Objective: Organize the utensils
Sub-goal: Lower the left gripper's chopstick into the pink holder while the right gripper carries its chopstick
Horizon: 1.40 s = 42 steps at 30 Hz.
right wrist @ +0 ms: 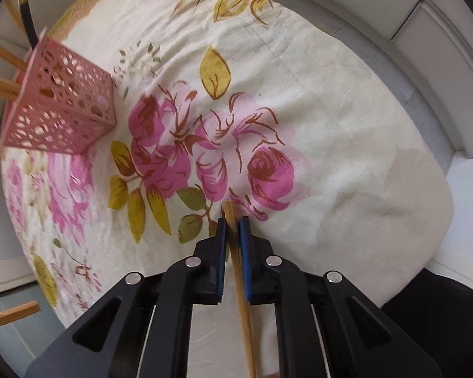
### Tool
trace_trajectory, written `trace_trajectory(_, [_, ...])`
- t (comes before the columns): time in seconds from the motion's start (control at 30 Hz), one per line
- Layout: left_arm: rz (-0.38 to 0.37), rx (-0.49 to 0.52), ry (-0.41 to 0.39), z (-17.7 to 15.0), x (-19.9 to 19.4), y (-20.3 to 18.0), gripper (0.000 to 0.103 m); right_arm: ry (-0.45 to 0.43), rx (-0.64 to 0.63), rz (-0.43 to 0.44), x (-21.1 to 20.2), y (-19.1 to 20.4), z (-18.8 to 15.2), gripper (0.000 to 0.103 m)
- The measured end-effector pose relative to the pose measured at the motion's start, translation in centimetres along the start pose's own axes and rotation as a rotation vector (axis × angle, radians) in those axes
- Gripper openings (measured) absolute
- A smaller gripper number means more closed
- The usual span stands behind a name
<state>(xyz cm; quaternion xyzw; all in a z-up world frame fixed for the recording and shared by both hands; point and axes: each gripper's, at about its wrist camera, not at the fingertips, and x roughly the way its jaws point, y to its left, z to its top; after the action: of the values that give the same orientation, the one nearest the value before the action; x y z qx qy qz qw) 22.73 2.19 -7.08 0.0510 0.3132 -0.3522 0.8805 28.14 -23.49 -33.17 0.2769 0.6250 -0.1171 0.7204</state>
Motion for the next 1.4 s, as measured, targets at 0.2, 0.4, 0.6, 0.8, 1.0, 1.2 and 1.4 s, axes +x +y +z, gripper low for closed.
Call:
trace_trajectory(0.2, [0.009,-0.019,-0.029,0.2,0.0,-0.1,0.005,-0.155,0.016,0.162,-3.4,-2.2,-0.1,0.008])
trace_trajectory(0.4, [0.060,-0.026,-0.102,1.1,-1.1,-1.4,0.005,-0.421,-0.134,0.233,-12.0,-1.9,-1.4,0.008])
trace_trajectory(0.6, [0.096,-0.059,-0.157,2.5,-1.9,-2.4,0.005,-0.681,-0.261,0.290,-23.4,-2.4,-2.5,0.008])
trace_trajectory(0.8, [0.134,-0.092,-0.243,5.3,-3.7,-3.4,0.005,-0.809,-0.247,0.386,-31.8,-3.3,-2.2,0.008])
trace_trajectory(1.0, [0.241,-0.115,-0.351,9.1,-4.8,-3.9,0.005,-0.867,-0.211,0.461,-36.5,-4.5,-1.5,0.008])
trace_trajectory(1.2, [0.324,-0.182,-0.337,10.3,-0.2,-2.2,0.005,-0.904,-0.223,0.472,-38.1,-4.8,-1.3,0.008])
trace_trajectory(1.4, [0.408,-0.209,-0.273,8.7,6.3,-0.2,0.005,-0.899,-0.227,0.456,-37.2,-4.8,-0.5,0.008])
